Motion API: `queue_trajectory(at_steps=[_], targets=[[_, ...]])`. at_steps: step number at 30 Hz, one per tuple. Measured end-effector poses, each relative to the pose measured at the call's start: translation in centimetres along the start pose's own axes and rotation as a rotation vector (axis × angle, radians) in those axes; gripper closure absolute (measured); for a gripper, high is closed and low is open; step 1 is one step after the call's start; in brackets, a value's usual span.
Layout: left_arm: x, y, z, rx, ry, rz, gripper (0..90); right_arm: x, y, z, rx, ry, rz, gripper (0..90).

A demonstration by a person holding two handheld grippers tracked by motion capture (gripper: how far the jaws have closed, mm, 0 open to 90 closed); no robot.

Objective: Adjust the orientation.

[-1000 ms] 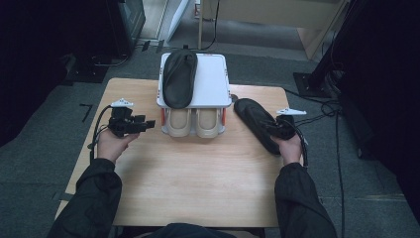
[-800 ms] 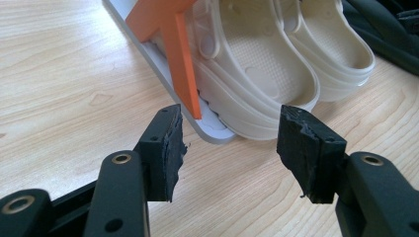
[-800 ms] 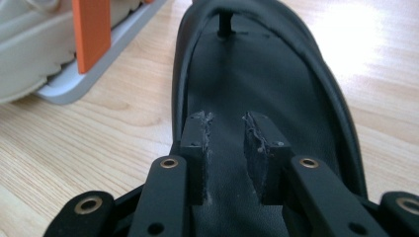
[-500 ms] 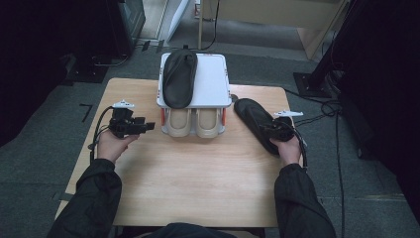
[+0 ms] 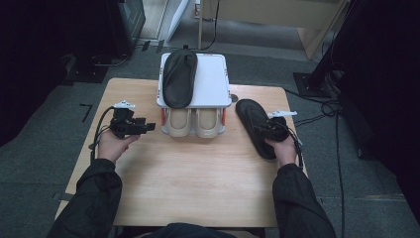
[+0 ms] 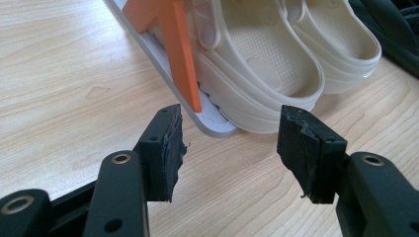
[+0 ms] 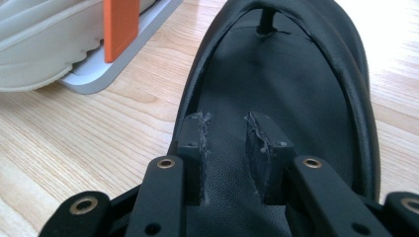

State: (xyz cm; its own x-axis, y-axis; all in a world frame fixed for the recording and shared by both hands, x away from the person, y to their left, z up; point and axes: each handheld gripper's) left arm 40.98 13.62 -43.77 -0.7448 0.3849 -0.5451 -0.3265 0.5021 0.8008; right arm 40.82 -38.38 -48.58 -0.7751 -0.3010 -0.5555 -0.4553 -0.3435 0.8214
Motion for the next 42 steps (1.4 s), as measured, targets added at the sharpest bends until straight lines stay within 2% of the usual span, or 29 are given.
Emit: queue_trajectory(at_steps=[14, 20, 24, 27, 37, 42], targets=[[0.0, -0.1, 0.0, 0.009, 0.002, 0.005, 43.1, -0.7, -0.9, 1.9, -0.038, -0.007, 0.007, 66.9], [0.0, -0.1, 0.1, 0.015, 0.006, 0.007, 43.0, -0.9, -1.1, 2.2, -0.063, -0.016, 0.006, 64.3], [0.0, -0.1, 0.1, 0.015, 0.007, 0.007, 43.0, -0.9, -1.0, 2.0, -0.064, -0.026, 0.007, 62.2], [0.0, -0.1, 0.1, 0.019, 0.007, 0.006, 43.0, -1.0, -0.5, 1.8, -0.065, -0.029, -0.013, 62.1], [0.0, 0.0, 0.2, 0.025, 0.015, -0.003, 43.0, -1.2, 1.8, 0.6, -0.020, -0.045, -0.098, 59.7], [0.0, 0.0, 0.2, 0.023, 0.014, -0.001, 43.0, -0.9, 2.3, -0.2, 0.004, -0.056, -0.111, 58.0]])
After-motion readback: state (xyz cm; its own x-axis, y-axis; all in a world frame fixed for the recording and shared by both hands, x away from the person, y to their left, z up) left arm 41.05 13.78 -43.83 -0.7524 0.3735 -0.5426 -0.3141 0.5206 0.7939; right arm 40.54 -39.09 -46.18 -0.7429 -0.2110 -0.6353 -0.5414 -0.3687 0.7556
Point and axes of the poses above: each handheld gripper's, and its own axes: y roughly backward along the jaws, x roughly out of its underside, z roughly to its left, and after that the axes turned 13 degrees about z, right-handed
